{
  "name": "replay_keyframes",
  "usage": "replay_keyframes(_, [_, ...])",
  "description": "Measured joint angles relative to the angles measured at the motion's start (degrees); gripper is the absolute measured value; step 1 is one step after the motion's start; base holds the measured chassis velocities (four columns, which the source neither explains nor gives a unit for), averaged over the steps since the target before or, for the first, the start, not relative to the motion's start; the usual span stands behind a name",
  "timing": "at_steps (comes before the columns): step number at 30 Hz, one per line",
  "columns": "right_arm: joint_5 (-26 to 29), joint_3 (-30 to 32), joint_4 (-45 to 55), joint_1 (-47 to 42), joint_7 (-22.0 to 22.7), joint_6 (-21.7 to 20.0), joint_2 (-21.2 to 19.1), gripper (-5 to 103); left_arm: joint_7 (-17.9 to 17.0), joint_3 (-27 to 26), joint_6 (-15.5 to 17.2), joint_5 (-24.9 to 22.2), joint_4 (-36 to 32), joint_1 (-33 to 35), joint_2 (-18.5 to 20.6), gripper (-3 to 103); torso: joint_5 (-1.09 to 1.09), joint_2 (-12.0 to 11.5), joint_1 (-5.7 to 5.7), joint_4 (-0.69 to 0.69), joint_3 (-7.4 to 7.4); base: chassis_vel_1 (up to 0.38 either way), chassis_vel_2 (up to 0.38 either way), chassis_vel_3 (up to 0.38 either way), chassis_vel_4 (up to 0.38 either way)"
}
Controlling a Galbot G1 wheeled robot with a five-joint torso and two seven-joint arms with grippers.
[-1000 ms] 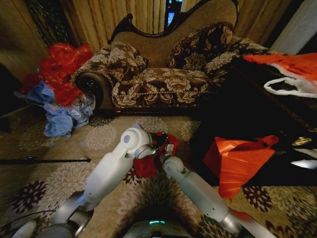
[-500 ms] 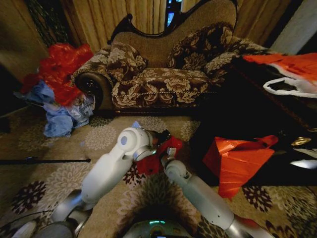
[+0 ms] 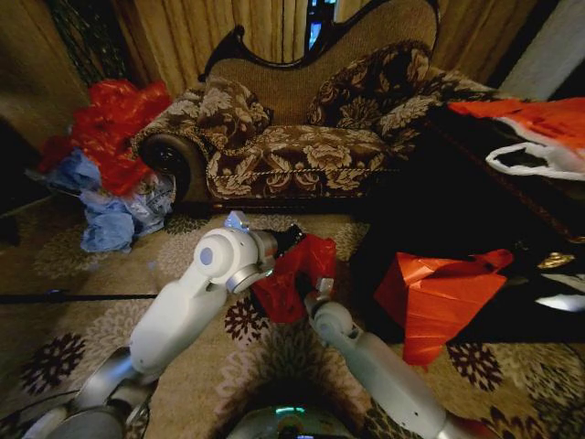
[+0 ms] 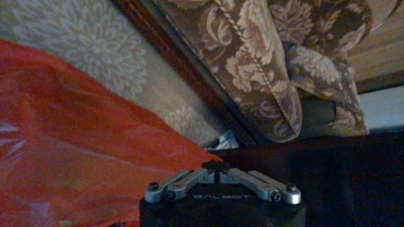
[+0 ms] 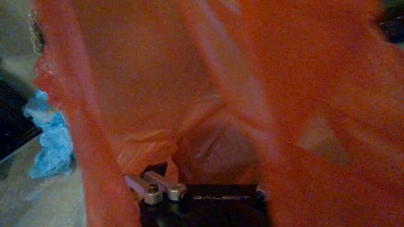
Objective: Place a garbage bag over the trash bin.
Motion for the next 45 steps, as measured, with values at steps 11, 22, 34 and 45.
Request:
replay_keyframes(11, [-3.73,7.12,5.12,-7.22,-4.36,0.72,-2.15,100,4.08,1.5,-0.59,-1.35,-3.51,-1.47,0.32,0,0.01,0.0,0.0,-0.01,0.0,0.0,0.0,0.0,0.0])
replay_keyframes(22, [-4.7,8.07,3.17,-6.51,-5.3,1.34,-1.2,100,3.12,0.48,-0.97,-1.47,-5.3,2.74,2.04,0,0.0,0.0,0.0,0.0,0.0,0.0,0.0,0.0,0.0])
replay_keyframes(34, [-5.29,6.72,-2.68,-1.53,-5.27,2.53,1.66,61,3.07,-4.74,-0.96,-0.85,-7.17,11.17,4.44,0,0.0,-0.01,0.0,0.0,0.0,0.0,0.0,0.0,0.0])
replay_keyframes(45, [-5.7,7.97,-3.4,0.03,-4.94,3.45,1.05,24,3.33,-6.87,-1.07,1.37,-11.05,14.85,8.54,0,0.0,-0.01,0.0,-0.01,0.0,0.0,0.0,0.0,0.0])
